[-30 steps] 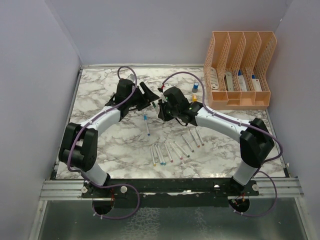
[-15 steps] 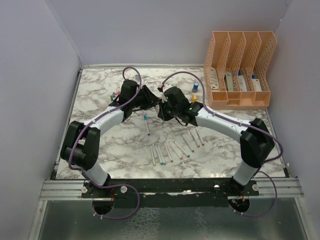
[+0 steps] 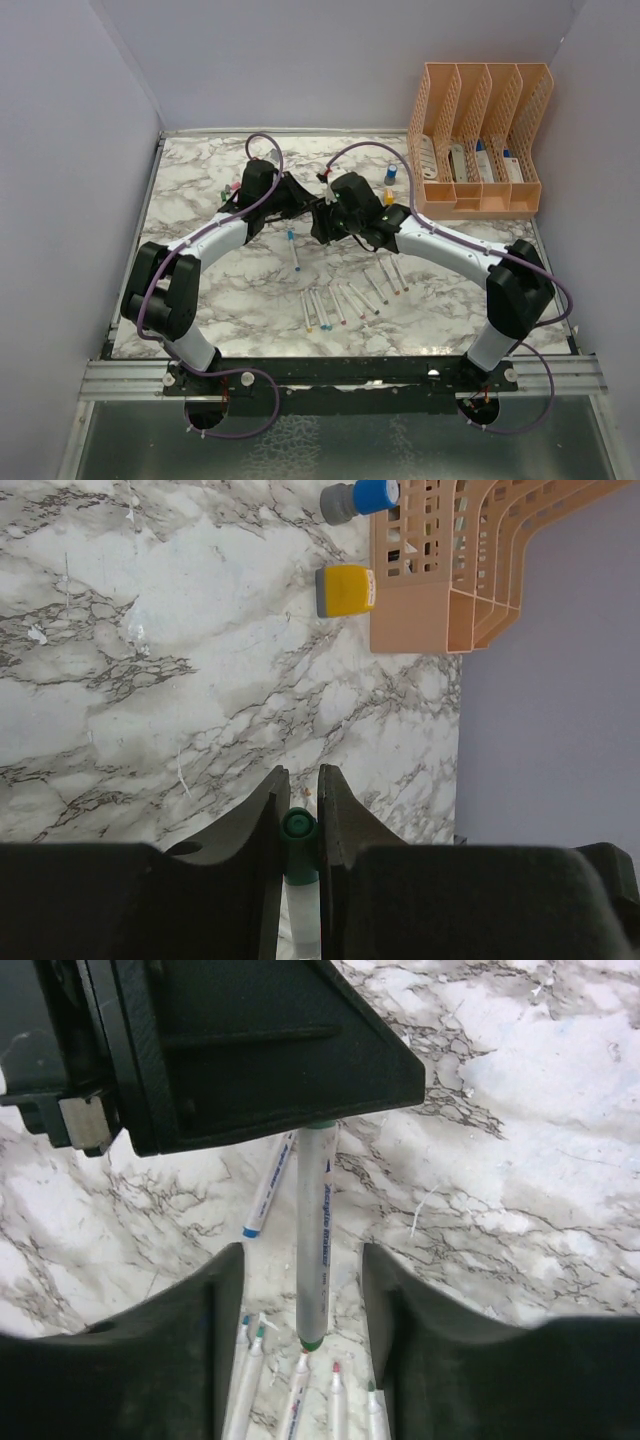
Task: Open the pen caps
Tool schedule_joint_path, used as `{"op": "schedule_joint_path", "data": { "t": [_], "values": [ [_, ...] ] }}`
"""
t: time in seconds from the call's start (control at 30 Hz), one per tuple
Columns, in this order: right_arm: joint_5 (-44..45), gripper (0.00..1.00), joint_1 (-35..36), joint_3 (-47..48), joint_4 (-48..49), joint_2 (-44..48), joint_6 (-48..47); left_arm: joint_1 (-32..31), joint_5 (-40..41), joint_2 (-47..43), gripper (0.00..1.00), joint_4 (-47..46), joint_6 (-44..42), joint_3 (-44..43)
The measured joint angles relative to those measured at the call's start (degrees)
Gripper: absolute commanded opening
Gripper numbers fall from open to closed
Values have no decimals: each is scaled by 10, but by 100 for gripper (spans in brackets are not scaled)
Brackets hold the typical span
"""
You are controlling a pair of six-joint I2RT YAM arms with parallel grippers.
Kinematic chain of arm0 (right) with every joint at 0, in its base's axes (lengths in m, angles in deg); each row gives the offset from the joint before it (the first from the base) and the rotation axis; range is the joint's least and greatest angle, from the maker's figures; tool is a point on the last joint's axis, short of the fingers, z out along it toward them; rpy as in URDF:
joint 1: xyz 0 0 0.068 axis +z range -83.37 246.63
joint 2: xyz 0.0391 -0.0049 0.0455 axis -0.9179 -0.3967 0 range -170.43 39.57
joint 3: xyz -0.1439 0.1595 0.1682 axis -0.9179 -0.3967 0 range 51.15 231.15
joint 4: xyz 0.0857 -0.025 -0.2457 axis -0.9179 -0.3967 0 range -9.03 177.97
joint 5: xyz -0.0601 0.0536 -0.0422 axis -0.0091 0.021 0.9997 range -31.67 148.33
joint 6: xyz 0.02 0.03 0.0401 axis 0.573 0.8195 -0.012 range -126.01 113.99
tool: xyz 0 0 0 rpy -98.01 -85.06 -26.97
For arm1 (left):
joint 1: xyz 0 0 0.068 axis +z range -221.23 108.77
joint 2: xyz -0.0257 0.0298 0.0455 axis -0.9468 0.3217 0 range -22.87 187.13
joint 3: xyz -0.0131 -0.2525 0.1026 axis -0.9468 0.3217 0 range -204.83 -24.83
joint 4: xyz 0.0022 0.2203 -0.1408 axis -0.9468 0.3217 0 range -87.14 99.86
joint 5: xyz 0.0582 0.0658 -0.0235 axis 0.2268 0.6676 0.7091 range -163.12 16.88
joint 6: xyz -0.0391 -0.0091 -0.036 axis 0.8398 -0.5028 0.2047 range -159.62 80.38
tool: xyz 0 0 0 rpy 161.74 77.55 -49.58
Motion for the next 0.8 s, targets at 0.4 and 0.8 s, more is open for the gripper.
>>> {"op": "schedule_joint_path", "data": {
  "t": [0.4, 0.8],
  "values": [
    [-3, 55, -2, 0, 3, 0, 2, -19, 0, -11, 0, -2, 5, 0],
    [-4, 2, -13, 9, 5, -5, 9, -37, 1, -35, 0, -5, 16, 0]
  ]
}}
